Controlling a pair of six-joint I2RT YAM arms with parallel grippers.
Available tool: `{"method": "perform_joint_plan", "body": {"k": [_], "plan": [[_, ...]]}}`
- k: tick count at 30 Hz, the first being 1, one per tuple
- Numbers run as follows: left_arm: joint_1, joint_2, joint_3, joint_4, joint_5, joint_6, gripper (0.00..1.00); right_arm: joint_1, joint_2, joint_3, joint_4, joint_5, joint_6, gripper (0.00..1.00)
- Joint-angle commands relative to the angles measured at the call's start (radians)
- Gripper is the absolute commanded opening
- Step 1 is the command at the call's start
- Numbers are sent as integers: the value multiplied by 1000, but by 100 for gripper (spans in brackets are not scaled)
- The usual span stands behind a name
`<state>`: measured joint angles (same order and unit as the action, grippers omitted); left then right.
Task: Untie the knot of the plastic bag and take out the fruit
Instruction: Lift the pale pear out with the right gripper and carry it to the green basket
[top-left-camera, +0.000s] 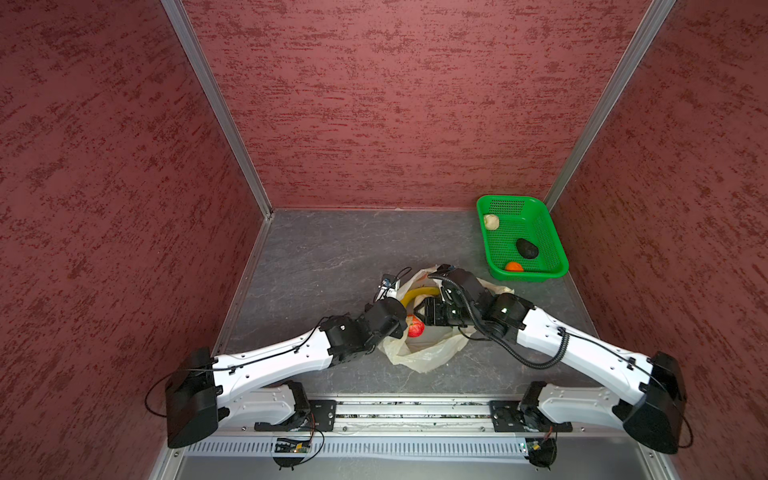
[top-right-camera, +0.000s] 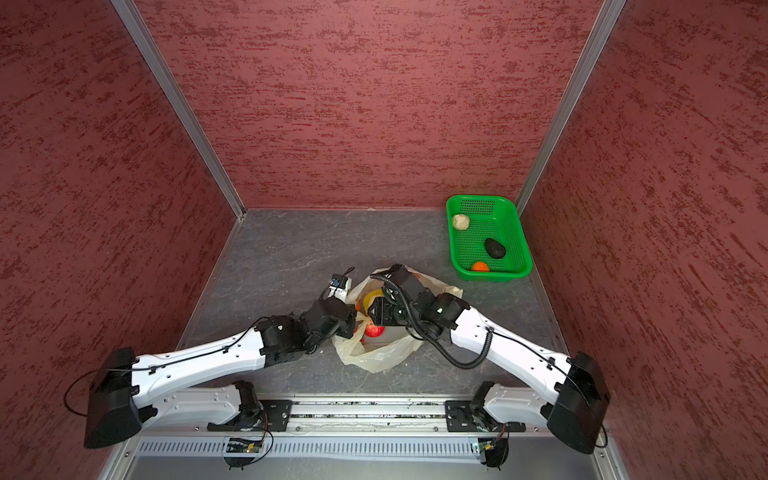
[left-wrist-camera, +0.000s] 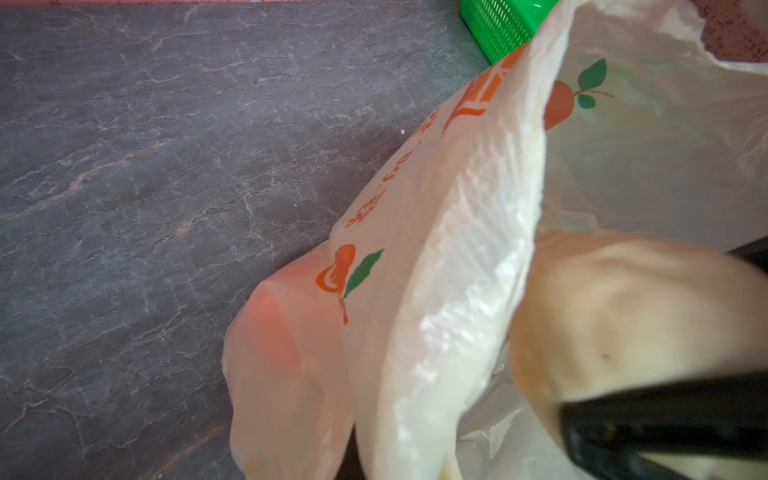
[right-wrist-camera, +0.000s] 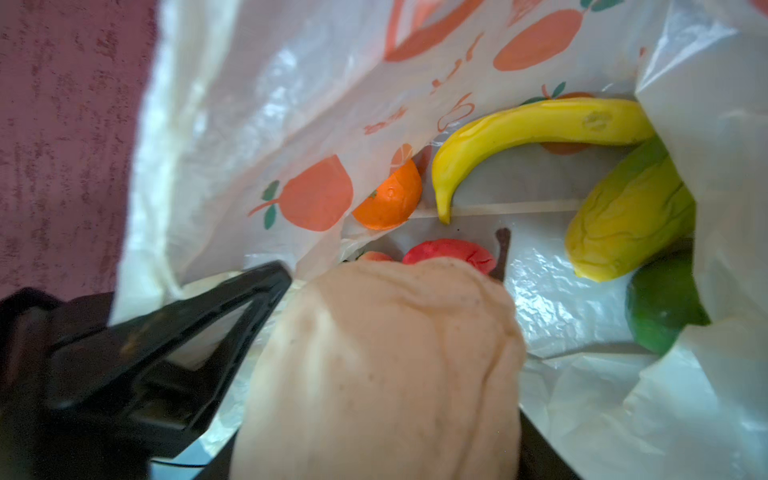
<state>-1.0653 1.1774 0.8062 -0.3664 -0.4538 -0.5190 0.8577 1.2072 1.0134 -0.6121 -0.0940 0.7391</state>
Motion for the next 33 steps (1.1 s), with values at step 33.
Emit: {"method": "perform_joint_plan", "body": {"k": [33], "plan": [[-19,-21,10,-5,12,33,0,-939,436,355,226,-163,-196,43]]}}
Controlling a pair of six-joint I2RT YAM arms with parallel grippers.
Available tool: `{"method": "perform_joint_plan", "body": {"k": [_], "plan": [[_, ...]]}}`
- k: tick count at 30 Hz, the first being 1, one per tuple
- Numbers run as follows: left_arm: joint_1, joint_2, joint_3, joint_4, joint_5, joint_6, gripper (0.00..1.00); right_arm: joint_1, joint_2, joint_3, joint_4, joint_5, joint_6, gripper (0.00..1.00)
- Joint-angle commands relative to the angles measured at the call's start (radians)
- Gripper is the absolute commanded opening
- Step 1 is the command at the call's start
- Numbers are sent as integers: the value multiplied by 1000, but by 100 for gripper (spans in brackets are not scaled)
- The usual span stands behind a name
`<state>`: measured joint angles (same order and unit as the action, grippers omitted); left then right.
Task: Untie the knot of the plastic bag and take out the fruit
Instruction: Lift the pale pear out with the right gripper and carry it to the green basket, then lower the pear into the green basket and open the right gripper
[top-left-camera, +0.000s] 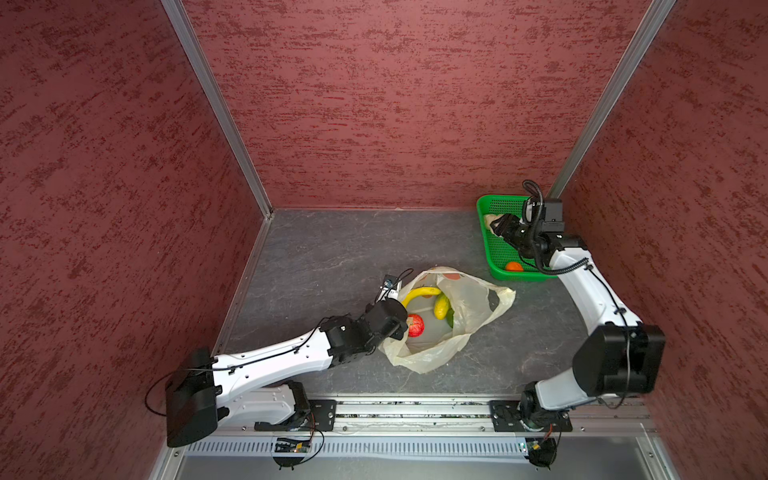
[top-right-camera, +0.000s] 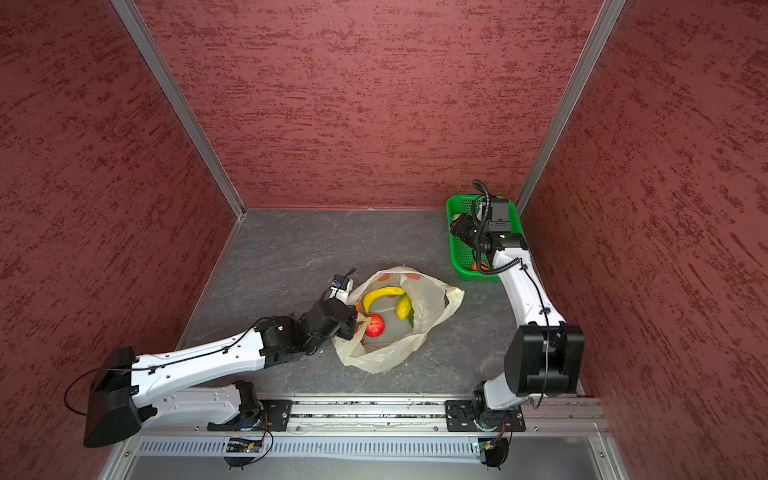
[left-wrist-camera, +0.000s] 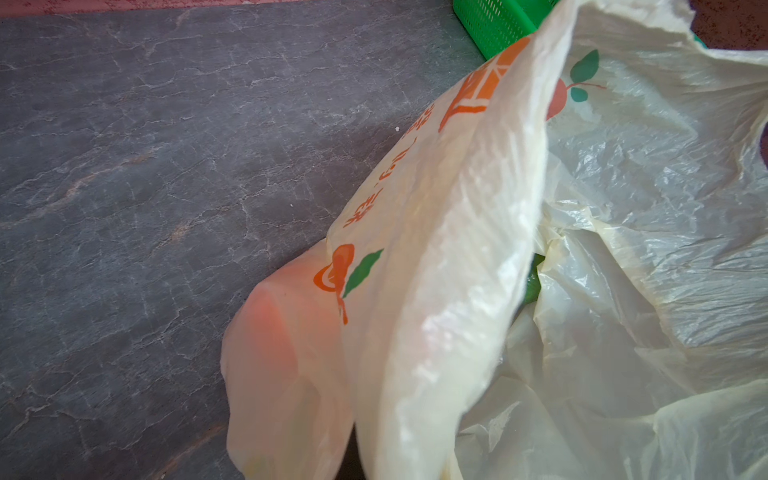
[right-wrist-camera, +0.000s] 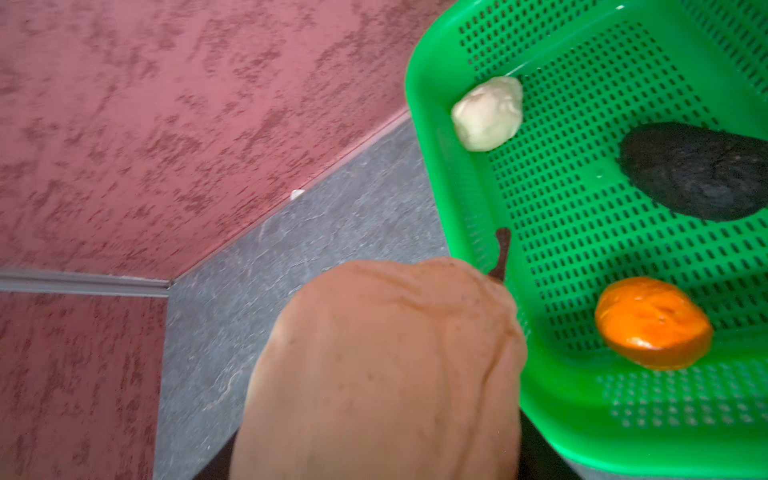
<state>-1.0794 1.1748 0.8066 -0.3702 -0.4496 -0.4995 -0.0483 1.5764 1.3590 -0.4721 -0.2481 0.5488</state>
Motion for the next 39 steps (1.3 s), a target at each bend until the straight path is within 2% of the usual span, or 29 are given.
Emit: {"method": "perform_joint_plan", "body": {"k": [1,9,15,19,32,39], "plan": [[-5,-20,9,-3,10,14,0,-41,99,26,92,13,-10,43],[-4,-46,-1,-25,14,18,0,-88,309,95,101,55,19,48],[-4,-60,-12,-35,7,10,0,-91,365,146,39,77,15,66],[-5,-58,-8,-34,0,12,0,-91,349,136,32,79,11,73],[-5,-55,-7,-27,-3,15,0,-90,273,108,-24,105,-44,86],[-4,-49,-1,-29,-4,17,0,-83,171,76,-35,64,-59,87]]}}
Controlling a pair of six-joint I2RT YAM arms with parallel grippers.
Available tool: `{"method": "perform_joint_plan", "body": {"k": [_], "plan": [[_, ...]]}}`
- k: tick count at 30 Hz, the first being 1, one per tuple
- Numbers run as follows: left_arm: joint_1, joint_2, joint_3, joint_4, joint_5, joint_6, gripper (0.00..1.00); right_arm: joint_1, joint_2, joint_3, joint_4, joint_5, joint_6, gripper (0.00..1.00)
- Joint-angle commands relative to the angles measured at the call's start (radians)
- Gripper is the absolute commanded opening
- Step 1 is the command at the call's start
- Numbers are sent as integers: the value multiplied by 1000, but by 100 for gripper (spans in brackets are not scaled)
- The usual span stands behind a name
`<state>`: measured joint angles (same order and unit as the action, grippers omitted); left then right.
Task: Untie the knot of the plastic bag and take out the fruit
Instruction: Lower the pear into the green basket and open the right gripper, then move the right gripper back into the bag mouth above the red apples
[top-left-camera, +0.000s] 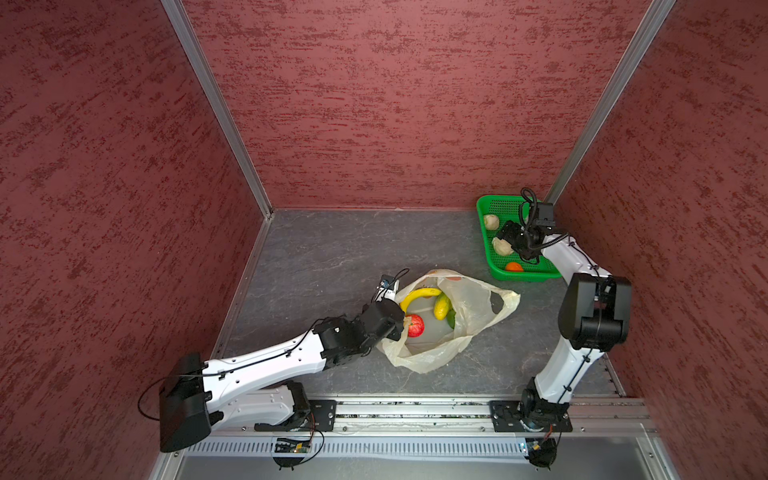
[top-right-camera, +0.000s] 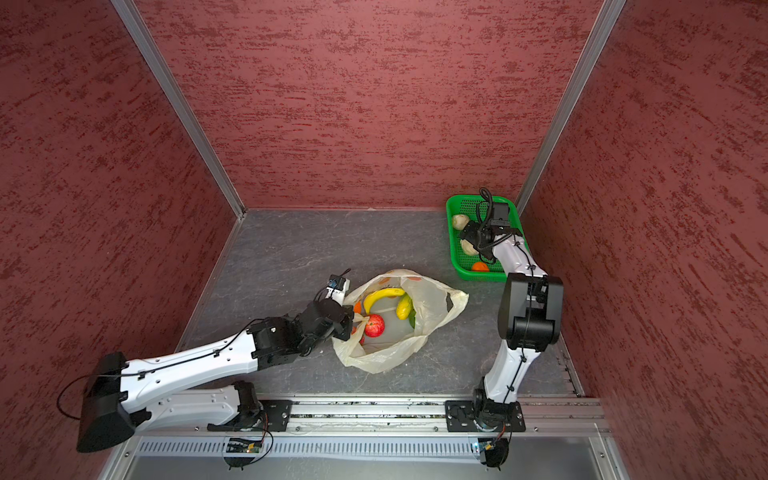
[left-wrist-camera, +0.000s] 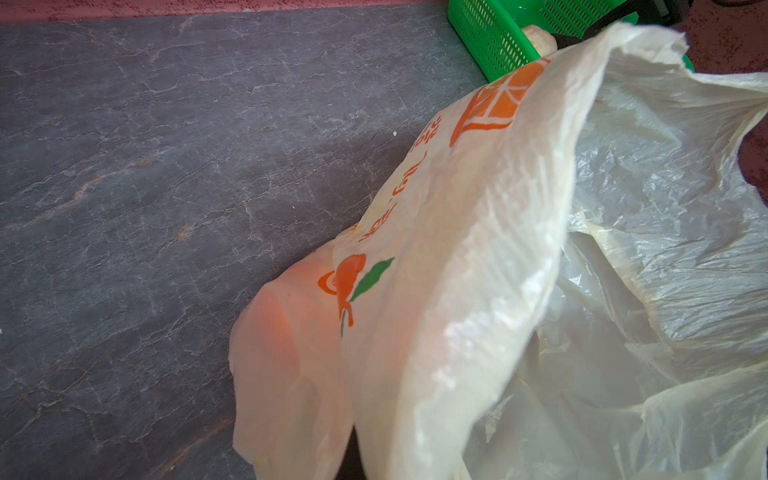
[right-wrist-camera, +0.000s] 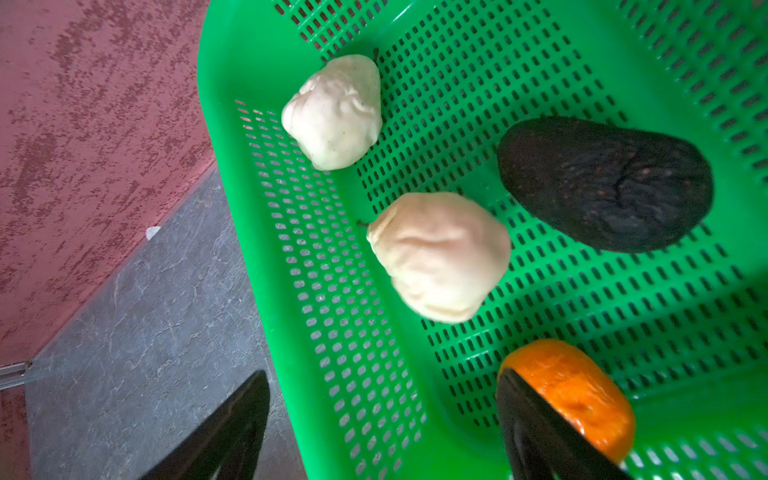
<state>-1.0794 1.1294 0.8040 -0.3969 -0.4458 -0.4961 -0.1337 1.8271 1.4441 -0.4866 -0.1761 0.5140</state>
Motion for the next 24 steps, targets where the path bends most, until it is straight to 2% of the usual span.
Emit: {"method": "perform_joint_plan", "body": {"k": [1,7,11,16,24], "plan": [[-5,-4,2,-2,-10,14,0,8,-104,-8,-32,-14,-33,87],[-4,-11,-1,-5,-13,14,0,72,-307,-12,-149,-88,-86,87],[-5,-8,4,-14,-22,13,0,149,-460,-11,-245,-117,-119,87],[-3,-5,9,-16,-34,13,0,313,-603,-30,-331,-125,-130,89],[-4,6,17,-15,-30,12,0,628,-730,-121,-352,-70,-21,89]]}}
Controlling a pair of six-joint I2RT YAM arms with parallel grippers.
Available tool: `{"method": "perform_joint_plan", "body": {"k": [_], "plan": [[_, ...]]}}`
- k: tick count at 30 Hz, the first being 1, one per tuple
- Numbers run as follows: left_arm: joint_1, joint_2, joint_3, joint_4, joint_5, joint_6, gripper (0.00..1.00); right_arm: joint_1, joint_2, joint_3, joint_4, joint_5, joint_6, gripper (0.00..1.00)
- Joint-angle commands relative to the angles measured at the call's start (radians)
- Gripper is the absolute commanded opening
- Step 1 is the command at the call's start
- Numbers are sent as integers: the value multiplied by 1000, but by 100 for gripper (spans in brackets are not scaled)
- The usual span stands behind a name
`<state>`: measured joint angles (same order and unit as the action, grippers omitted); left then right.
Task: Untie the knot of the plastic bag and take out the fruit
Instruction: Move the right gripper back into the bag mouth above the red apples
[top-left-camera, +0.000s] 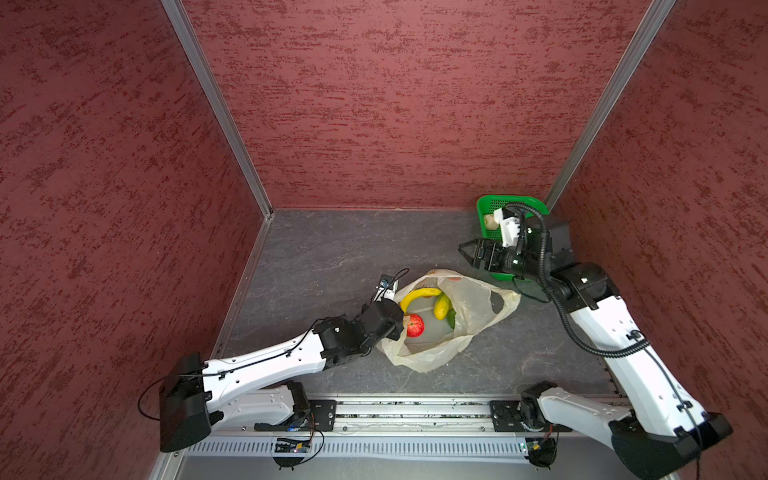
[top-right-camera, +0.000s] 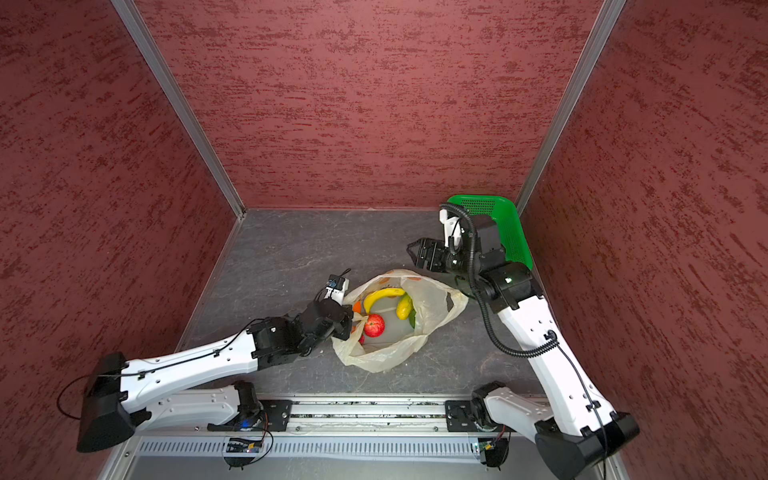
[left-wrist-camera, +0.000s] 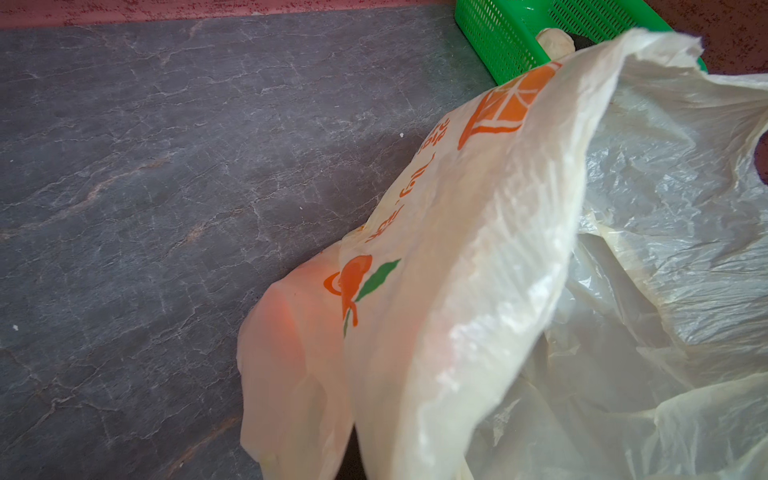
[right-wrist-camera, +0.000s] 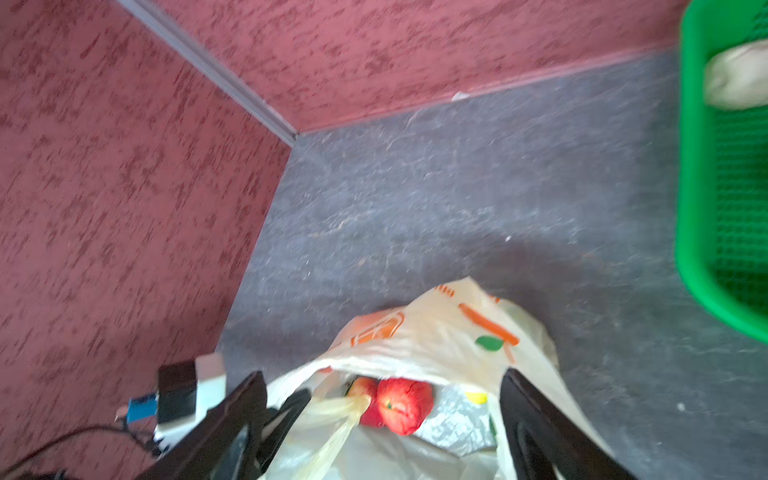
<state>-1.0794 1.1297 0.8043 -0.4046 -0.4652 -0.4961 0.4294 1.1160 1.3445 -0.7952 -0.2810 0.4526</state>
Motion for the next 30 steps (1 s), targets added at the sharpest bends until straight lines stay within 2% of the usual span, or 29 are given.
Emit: {"method": "perform_joint_plan", "body": {"k": [1,8,14,22,30], "plan": [[-3,8,17,-8,-11,12,0,104,-25,-28,-48,57,45,89],[-3,3,12,-7,-13,6,0,339,-3,-133,-39,199,31,89],[-2,5,7,1,-28,-6,0,442,37,-284,53,277,-11,89],[-2,6,16,9,-38,-12,0,471,126,-449,174,323,-31,88],[-2,6,19,8,-32,-10,0,475,266,-470,279,324,-33,87]]}}
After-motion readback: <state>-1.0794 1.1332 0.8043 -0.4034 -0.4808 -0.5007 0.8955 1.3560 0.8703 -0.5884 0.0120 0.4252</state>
